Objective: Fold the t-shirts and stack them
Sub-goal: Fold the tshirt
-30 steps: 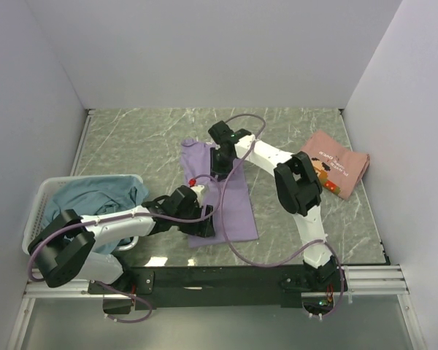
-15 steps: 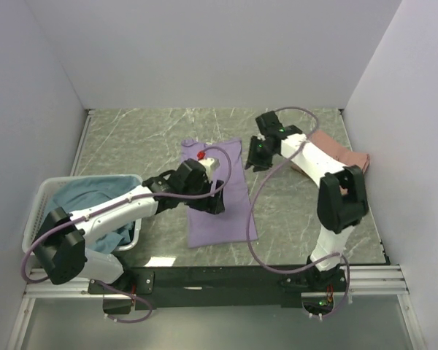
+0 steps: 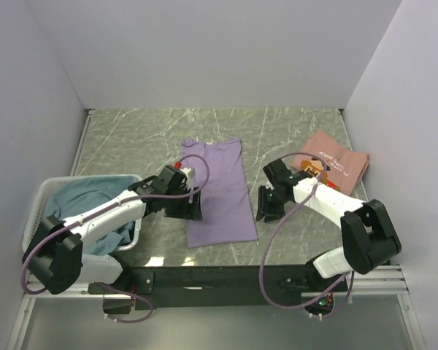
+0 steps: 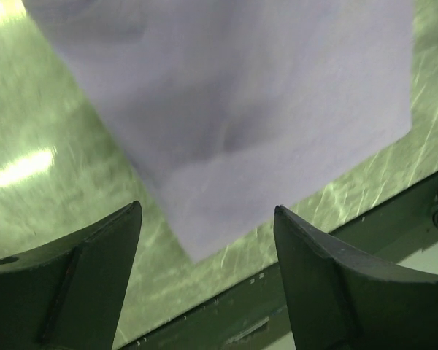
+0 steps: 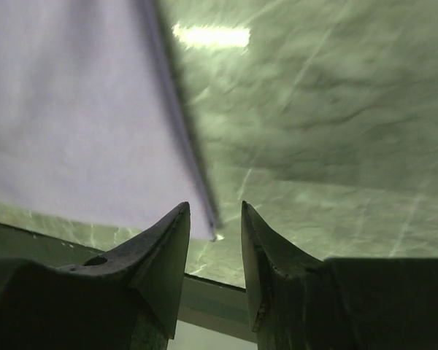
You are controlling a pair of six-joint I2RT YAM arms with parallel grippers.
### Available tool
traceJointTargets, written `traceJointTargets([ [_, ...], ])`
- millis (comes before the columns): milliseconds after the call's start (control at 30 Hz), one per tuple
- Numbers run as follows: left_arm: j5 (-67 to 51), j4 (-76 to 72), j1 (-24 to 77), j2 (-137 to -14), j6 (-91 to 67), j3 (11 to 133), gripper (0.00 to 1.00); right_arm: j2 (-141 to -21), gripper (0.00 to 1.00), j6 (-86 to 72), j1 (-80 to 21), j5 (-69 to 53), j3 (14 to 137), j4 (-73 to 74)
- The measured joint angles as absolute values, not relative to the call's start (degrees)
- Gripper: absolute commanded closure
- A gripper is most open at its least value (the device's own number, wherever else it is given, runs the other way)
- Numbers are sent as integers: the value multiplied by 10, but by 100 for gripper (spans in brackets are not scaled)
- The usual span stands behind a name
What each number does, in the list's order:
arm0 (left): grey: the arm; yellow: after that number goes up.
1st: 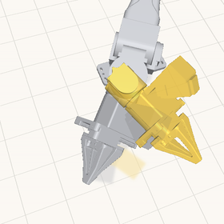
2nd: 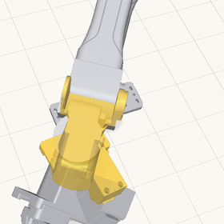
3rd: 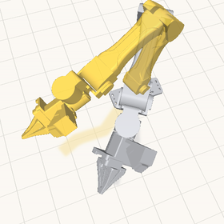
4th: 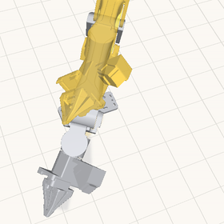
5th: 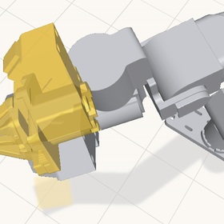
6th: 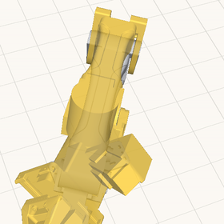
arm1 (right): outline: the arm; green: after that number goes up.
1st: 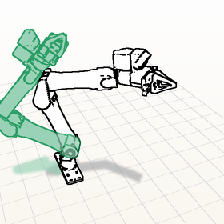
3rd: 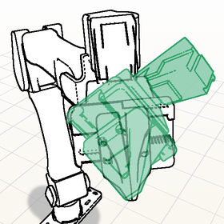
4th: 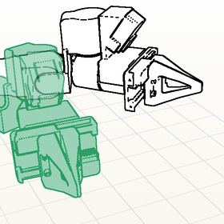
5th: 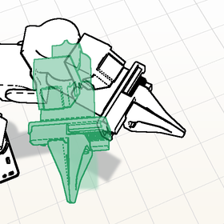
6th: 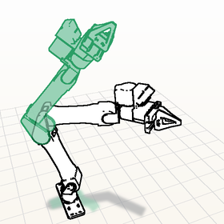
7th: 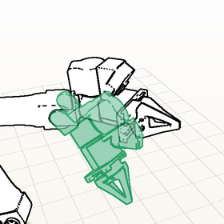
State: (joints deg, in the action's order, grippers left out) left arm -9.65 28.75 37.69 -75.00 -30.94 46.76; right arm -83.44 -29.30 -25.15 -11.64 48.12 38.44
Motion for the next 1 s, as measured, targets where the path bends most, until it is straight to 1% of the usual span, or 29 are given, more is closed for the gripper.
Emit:
traceJointTargets([
  [100, -112, 288, 377, -731, -327, 433, 29, -809, 59, -299, -282, -125, 456, 373],
  [233, -129, 295, 377, -715, -355, 396, 28, -804, 59, -313, -331, -130, 434, 368],
  [333, -133, 301, 377, -713, -373, 393, 28, -804, 59, -324, -357, -128, 427, 368],
  [467, -136, 303, 377, -713, -395, 392, 33, -804, 60, -334, -360, -117, 419, 366],
  [600, -143, 303, 377, -713, -413, 381, 33, -804, 61, -336, -360, -114, 405, 366],
  [800, -145, 312, 377, -713, -429, 373, 34, -812, 68, -337, -360, -117, 396, 355],
  [933, -148, 312, 378, -713, -438, 365, 34, -814, 77, -337, -360, -124, 393, 346],
  [1000, -148, 314, 379, -713, -444, 359, 36, -818, 80, -336, -360, -131, 393, 340],
])
